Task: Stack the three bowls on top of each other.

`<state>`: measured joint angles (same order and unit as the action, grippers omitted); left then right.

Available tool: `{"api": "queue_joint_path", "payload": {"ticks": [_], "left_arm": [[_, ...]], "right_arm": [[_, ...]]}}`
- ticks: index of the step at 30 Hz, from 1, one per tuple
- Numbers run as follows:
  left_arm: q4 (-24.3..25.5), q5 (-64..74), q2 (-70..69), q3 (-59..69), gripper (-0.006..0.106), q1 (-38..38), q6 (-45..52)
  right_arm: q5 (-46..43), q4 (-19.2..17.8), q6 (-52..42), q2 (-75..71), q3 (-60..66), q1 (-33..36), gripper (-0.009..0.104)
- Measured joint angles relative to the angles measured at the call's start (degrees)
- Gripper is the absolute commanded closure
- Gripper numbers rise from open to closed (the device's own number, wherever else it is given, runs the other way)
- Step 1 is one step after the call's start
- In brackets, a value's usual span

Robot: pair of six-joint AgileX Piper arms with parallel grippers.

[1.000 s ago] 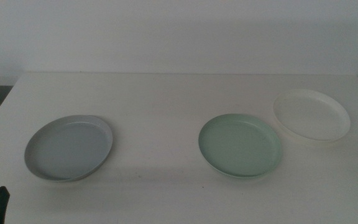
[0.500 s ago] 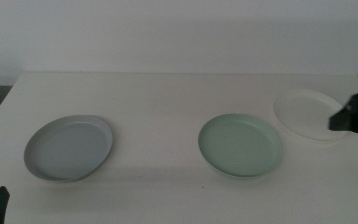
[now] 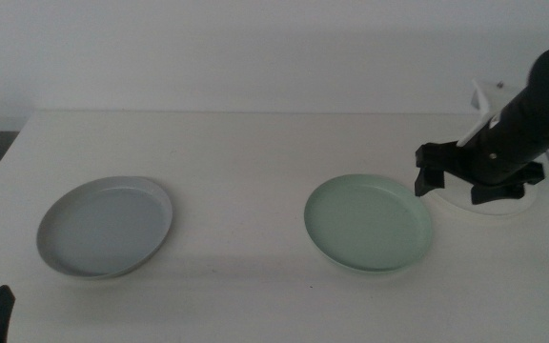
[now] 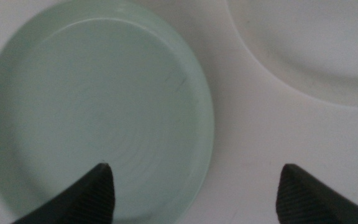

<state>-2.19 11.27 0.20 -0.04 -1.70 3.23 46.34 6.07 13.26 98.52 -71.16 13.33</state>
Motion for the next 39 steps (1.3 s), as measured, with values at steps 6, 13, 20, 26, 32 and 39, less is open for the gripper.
{"api": "queue_joint_path", "payload": {"ticks": [6, 13, 20, 26, 32, 39], "left_arm": [[0.0, 0.0, 0.0, 0.0, 0.007, 0.0, 0.0], [0.0, 0.0, 0.0, 0.0, 0.007, 0.0, 0.0], [0.0, 0.0, 0.0, 0.0, 0.007, 0.0, 0.0], [0.0, 0.0, 0.0, 0.0, 0.007, 0.0, 0.0], [0.0, 0.0, 0.0, 0.0, 0.007, 0.0, 0.0], [0.0, 0.0, 0.0, 0.0, 0.007, 0.0, 0.0]], "right_arm": [[-0.9, -0.3, 2.5, 8.0, -2.4, 0.0, 0.036], [-2.5, 0.2, 2.7, 13.4, -2.7, 0.0, 0.039], [-4.3, 0.6, 2.7, 15.9, -2.9, 0.0, 0.055], [-4.3, 0.6, 2.7, 16.2, -3.0, 0.0, 0.088], [-4.3, 0.6, 2.9, 15.2, -3.1, 0.0, 0.097], [-3.0, 0.2, 3.6, 10.1, -8.0, 2.7, 0.097]]}}
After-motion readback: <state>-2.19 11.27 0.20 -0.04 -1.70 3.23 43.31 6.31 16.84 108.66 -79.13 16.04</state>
